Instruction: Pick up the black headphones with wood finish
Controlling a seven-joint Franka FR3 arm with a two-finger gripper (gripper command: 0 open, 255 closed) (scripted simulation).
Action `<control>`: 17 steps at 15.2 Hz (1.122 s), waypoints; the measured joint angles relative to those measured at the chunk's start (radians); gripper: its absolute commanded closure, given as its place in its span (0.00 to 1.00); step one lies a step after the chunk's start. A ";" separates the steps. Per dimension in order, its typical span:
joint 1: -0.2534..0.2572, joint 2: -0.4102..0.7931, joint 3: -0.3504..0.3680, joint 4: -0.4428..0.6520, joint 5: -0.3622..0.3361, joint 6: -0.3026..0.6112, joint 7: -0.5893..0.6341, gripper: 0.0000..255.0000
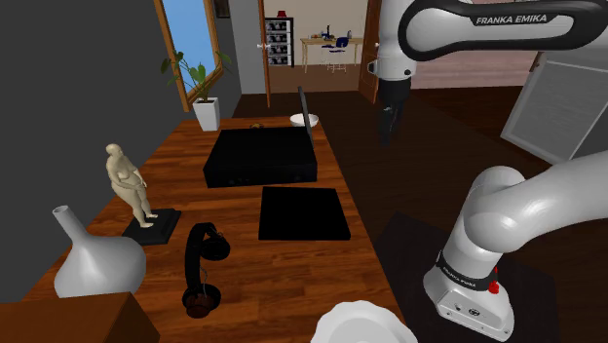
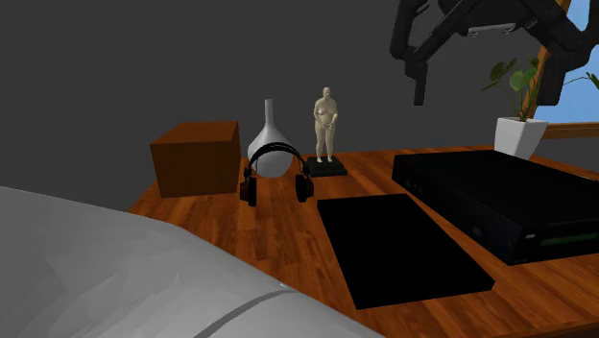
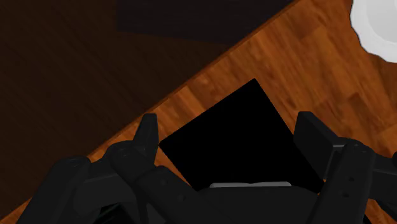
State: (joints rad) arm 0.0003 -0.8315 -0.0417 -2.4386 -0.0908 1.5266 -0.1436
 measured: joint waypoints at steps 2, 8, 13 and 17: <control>0.002 0.000 0.012 -0.004 0.011 0.004 0.019 0.00; 0.016 0.054 0.138 -0.022 0.125 0.069 0.232 0.00; 0.024 0.156 0.257 0.003 0.218 0.153 0.427 0.00; 0.019 0.265 0.343 0.045 0.265 0.230 0.574 0.00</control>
State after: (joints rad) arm 0.0196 -0.5670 0.3016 -2.3940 0.1745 1.7568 0.4302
